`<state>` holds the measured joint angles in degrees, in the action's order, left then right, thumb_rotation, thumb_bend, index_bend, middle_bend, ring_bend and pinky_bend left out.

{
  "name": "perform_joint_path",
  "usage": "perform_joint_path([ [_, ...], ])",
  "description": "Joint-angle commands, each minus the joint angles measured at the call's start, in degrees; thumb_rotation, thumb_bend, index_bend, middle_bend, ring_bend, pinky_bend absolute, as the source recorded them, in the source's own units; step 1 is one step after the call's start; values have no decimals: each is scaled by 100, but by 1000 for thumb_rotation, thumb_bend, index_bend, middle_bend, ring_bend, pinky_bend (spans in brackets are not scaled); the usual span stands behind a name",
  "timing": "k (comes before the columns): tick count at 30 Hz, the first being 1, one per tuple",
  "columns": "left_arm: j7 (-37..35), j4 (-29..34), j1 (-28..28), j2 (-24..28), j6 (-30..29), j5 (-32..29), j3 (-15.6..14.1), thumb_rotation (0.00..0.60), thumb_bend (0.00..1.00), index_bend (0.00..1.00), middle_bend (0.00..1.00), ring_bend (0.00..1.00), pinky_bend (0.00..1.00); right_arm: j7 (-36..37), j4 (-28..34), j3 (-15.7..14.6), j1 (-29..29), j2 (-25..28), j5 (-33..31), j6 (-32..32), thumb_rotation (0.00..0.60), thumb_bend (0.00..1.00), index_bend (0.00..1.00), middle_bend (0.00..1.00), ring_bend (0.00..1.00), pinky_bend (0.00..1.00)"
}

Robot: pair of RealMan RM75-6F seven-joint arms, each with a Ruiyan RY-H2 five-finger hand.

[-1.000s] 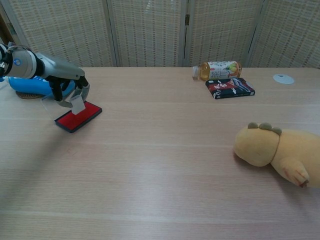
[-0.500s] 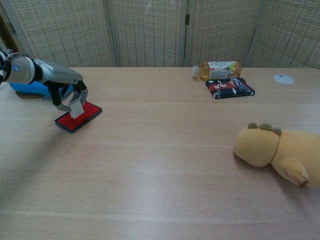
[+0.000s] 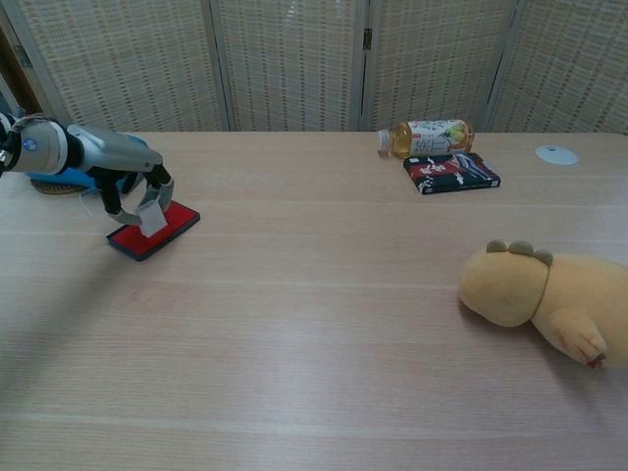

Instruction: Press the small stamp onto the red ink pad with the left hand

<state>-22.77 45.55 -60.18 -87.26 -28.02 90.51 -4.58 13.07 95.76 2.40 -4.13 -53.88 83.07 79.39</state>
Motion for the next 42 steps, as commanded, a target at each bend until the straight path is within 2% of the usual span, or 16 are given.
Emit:
perform_joint_path([
  [1, -24, -14, 22, -1, -51, 2, -18, 600, 328, 643, 494, 275, 404, -6, 4, -1, 5, -1, 11, 11, 600, 192, 0, 0, 0, 0],
  [12, 235, 277, 108, 165, -273, -133, 64, 600, 328, 648, 500, 277, 404, 30, 26, -20, 62, 23, 128, 133, 600, 192, 0, 0, 0, 0],
  [17, 758, 1055, 86, 650, -325, -314, 214, 600, 328, 649, 501, 278, 403, 90, 45, -58, 108, 59, 281, 250, 600, 192, 0, 0, 0, 0],
  [25, 2391, 2664, 290, 1441, -442, -1181, 460, 600, 328, 650, 504, 280, 404, 318, 18, -141, 135, 125, 528, 327, 600, 192, 0, 0, 0, 0],
  [31, 3929, 3597, 678, 1635, -1054, -2330, 439, 600, 327, 649, 504, 280, 404, 570, -61, -255, 70, 180, 774, 231, 600, 192, 0, 0, 0, 0],
  [36, 4753, 4021, 933, 1572, -1656, -2896, 357, 600, 327, 648, 504, 280, 404, 656, -75, -334, 53, 199, 966, 253, 600, 192, 0, 0, 0, 0],
  [42, 5227, 4144, 1156, 1394, -2062, -3126, 234, 600, 328, 647, 504, 280, 404, 671, -68, -430, 47, 208, 1194, 310, 600, 192, 0, 0, 0, 0],
])
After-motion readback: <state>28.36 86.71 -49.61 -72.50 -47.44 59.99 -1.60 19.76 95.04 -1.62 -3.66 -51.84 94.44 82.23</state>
